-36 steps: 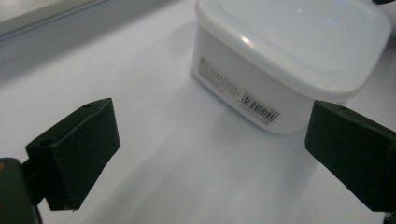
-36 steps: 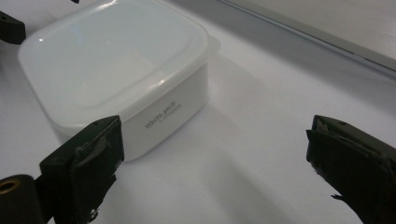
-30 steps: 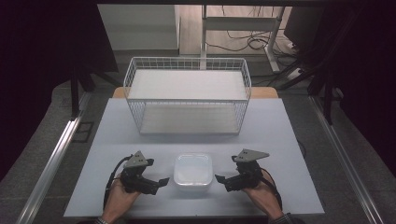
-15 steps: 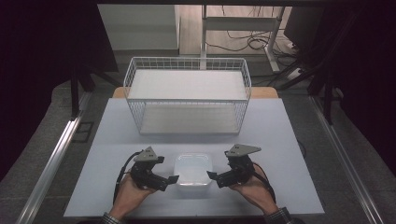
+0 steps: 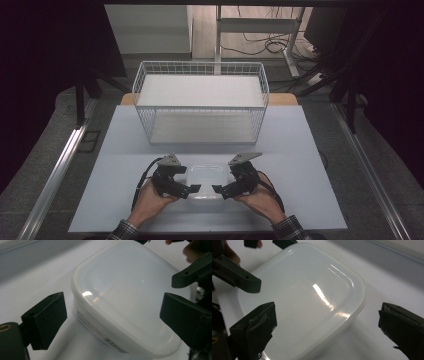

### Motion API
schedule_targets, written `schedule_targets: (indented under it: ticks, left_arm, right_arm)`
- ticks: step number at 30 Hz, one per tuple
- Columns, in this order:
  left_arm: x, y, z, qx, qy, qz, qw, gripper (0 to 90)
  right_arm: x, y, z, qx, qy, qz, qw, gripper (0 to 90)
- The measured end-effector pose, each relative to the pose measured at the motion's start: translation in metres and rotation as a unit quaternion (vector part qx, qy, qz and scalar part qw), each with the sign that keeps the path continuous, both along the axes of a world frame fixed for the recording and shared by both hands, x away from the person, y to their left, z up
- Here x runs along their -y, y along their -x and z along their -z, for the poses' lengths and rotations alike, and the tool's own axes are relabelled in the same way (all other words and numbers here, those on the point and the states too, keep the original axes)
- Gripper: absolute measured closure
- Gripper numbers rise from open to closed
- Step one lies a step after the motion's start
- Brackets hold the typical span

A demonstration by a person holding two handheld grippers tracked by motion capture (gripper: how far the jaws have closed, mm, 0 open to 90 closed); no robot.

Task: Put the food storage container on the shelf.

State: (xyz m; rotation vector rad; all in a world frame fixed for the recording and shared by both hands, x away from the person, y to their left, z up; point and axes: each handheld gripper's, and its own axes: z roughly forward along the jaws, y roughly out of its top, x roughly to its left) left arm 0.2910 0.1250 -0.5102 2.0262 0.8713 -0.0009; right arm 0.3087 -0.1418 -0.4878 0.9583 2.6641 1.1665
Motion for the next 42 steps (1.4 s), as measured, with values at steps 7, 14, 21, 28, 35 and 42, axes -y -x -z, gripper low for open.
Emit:
schedule_targets:
  ticks: [7, 14, 21, 28, 35, 42]
  left_arm:
    - [-0.002, 0.009, 0.0, -0.037, 0.019, 0.015, 0.999, 18.7]
    - [-0.01, 0.029, -0.01, -0.027, 0.011, -0.008, 0.9995, 51.6]
    - [-0.019, 0.04, -0.013, -0.042, 0.026, -0.022, 0.9985, 62.4]
    - [-0.022, 0.044, -0.014, -0.051, 0.042, -0.046, 0.9967, 68.6]
    - [-0.028, 0.04, -0.011, -0.055, 0.064, -0.072, 0.9938, 79.5]
    - [-0.024, 0.04, -0.014, -0.033, 0.047, -0.089, 0.9944, 79.7]
  right_arm:
    - [0.003, 0.007, 0.005, -0.064, -0.031, -0.001, 0.9975, 8.5]
    - [0.019, 0.022, -0.011, -0.051, -0.038, 0.052, 0.9966, 44.1]
    - [0.032, 0.03, -0.013, -0.103, -0.077, 0.069, 0.9893, 63.7]
    - [0.034, 0.036, -0.015, -0.108, -0.088, 0.074, 0.9875, 71.1]
    - [0.032, 0.036, -0.015, -0.077, -0.097, 0.086, 0.9885, 78.9]
    - [0.028, 0.037, -0.015, -0.043, -0.089, 0.097, 0.9904, 79.0]
